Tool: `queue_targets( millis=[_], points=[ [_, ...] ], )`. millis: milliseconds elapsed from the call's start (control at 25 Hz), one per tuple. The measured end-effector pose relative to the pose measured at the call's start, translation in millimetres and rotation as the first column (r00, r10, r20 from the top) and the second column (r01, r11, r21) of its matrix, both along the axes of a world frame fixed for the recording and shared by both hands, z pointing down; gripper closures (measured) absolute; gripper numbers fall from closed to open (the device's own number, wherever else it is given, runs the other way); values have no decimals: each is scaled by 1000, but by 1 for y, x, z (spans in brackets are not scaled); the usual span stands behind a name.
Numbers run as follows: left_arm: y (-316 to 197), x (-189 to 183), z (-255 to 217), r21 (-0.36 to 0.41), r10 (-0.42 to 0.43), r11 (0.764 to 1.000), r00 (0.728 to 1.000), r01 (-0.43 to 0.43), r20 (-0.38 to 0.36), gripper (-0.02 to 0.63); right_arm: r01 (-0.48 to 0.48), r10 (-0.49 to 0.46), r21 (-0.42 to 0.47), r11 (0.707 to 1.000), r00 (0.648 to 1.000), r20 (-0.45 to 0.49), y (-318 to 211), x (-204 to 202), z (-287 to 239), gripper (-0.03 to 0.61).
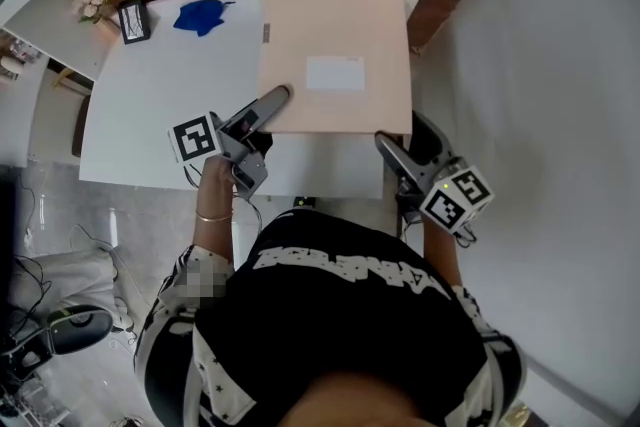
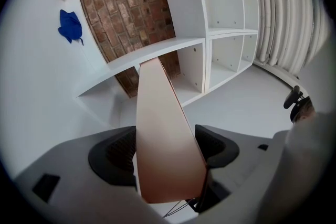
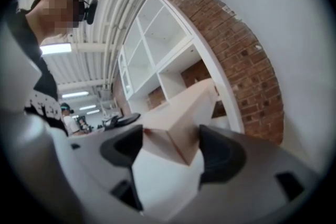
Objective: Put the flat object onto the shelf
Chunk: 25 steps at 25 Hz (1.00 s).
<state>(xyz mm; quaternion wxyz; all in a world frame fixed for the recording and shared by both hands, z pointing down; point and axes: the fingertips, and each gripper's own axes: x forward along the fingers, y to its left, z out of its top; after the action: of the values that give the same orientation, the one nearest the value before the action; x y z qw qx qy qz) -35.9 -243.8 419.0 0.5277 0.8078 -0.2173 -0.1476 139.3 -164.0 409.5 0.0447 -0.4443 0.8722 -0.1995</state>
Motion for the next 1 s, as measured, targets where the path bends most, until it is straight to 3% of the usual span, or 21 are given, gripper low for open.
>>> queue_targets(
  millis=[520,840,1000],
  points=[
    [2,-6,-11,119,-23,993,999,21,22,227,-21,21,19,1000,1000,22,-8,0,-10,222],
    [17,-10,-23,211,-44,976,998,53,-45,214,-30,29,22,999,998,54,-6,2,-17,222],
    [22,-13,-26,258,-41,965,998,50,-43,210,-33,31,23,999,997,65,-5,3,-20,222]
  ],
)
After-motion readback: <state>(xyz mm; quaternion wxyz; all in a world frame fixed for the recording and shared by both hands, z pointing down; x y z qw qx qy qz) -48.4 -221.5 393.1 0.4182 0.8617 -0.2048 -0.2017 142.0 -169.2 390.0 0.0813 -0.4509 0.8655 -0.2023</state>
